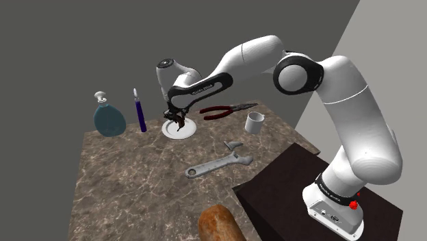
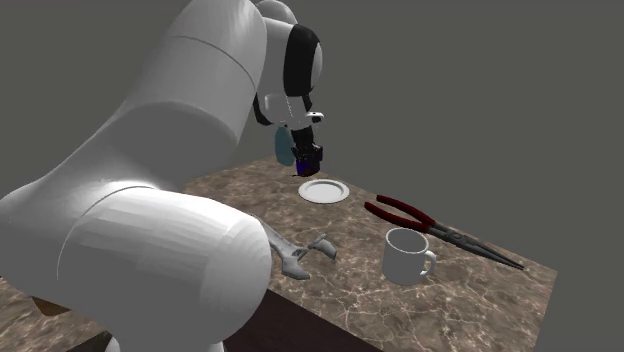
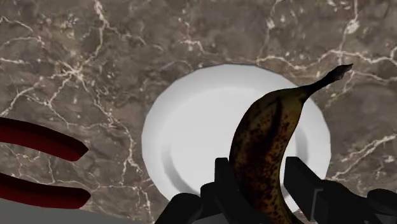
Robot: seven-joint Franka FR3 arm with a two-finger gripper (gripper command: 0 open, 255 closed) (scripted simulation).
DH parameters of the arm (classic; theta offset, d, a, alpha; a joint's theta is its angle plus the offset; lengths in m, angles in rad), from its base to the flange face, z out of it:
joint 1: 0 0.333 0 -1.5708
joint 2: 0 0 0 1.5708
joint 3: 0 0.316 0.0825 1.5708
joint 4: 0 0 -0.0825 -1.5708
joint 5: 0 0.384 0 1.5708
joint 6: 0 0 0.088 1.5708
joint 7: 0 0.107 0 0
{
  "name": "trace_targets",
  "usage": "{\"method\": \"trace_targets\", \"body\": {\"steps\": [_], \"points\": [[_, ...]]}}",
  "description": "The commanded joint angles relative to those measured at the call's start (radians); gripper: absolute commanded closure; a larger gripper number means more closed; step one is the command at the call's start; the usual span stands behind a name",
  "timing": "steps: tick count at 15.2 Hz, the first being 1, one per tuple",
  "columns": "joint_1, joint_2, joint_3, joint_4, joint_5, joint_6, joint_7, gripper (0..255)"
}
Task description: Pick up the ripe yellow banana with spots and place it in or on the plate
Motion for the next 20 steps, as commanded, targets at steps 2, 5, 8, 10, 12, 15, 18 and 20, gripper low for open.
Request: {"method": "trace_targets", "body": {"steps": [2,5,8,10,12,15,18,20], "points": [[-0.037,0.053,-0.009,0.097,0.009,-0.027,-0.071,255],[-0.047,0.094,-0.015,0.144,0.009,-0.027,-0.093,255],[-0.046,0.117,-0.019,0.143,0.003,-0.004,-0.086,255],[-0.044,0.133,-0.022,0.145,0.000,0.010,-0.081,255],[-0.043,0.150,-0.025,0.148,-0.003,0.024,-0.077,255],[-0.040,0.177,-0.029,0.155,-0.008,0.043,-0.071,255],[-0.038,0.205,-0.034,0.165,-0.012,0.061,-0.065,255],[-0.037,0.217,-0.036,0.170,-0.014,0.068,-0.063,255]]}}
